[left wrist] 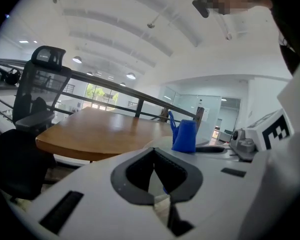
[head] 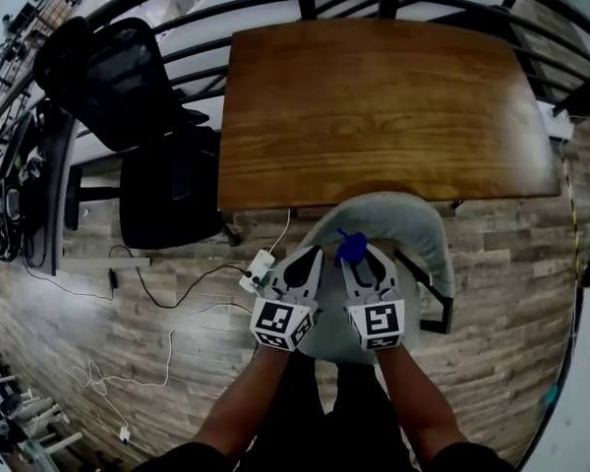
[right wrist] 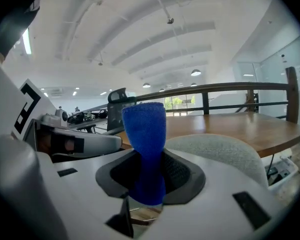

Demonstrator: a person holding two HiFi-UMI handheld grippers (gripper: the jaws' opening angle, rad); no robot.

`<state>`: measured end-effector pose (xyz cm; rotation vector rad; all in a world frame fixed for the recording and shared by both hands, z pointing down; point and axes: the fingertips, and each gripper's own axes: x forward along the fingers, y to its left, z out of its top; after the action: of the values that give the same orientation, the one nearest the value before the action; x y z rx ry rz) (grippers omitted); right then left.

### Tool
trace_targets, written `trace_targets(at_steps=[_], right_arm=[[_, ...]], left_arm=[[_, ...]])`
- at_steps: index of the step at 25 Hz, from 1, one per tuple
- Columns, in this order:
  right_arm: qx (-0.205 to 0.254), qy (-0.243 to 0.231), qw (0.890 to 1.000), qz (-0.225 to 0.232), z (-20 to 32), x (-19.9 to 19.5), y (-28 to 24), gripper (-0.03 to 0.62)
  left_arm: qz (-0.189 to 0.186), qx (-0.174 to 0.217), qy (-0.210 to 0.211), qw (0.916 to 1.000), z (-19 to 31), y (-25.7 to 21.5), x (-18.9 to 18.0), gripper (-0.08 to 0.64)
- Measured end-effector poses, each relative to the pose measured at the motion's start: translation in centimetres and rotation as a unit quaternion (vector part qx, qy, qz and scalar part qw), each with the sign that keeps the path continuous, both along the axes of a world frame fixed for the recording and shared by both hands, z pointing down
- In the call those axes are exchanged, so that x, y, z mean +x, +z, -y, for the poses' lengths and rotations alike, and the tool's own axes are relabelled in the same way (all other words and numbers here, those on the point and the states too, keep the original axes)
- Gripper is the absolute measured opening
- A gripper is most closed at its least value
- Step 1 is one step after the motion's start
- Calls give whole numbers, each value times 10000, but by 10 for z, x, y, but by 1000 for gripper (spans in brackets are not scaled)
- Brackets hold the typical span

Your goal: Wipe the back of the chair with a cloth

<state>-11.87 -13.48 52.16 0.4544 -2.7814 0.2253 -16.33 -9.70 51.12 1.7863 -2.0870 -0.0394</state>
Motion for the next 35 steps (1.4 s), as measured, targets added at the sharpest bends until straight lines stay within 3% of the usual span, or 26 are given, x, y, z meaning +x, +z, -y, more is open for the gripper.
trace_targets(at_steps=[21,35], right_arm=[[160,-231,9993,-233,31,-52,46,120],[175,-14,9998,-111,53,-39,37,120]], left_arm=[[-83,-261,-159,9995,15,43,-29,6],[112,-255,94,9996,40,40,2,6]])
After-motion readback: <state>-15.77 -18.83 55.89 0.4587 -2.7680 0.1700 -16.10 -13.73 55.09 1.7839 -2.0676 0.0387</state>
